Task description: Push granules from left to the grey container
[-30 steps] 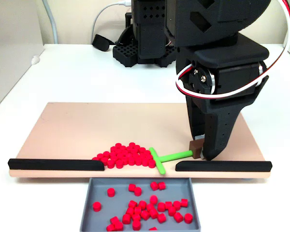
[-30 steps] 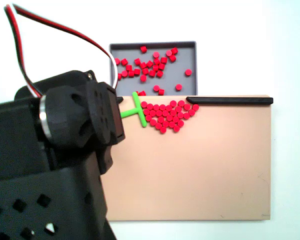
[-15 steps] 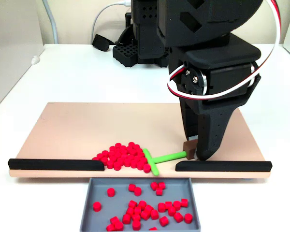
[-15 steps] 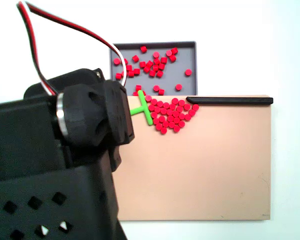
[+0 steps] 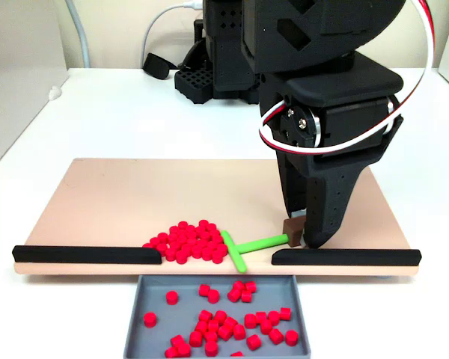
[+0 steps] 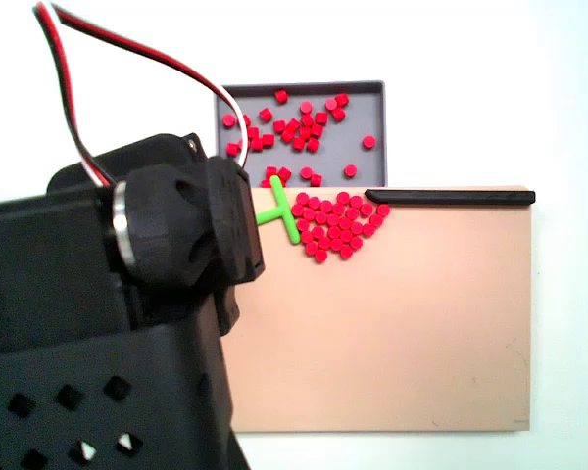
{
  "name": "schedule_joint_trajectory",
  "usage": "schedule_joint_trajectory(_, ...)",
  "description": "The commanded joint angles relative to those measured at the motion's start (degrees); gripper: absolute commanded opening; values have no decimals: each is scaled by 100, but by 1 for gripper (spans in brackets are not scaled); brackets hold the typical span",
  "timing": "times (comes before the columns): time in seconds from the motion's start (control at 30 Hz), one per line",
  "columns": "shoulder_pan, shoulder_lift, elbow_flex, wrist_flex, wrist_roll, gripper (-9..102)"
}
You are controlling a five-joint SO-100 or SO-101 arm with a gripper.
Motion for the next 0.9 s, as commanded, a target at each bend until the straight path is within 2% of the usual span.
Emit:
schedule_joint_trajectory(0.0,-9,220,0,26,-26,0)
schedule_joint_trajectory(0.7,-624,1274,53,264,-114,0)
schedule_joint_trajectory(0.87,-800,2338,1371,264,-422,0)
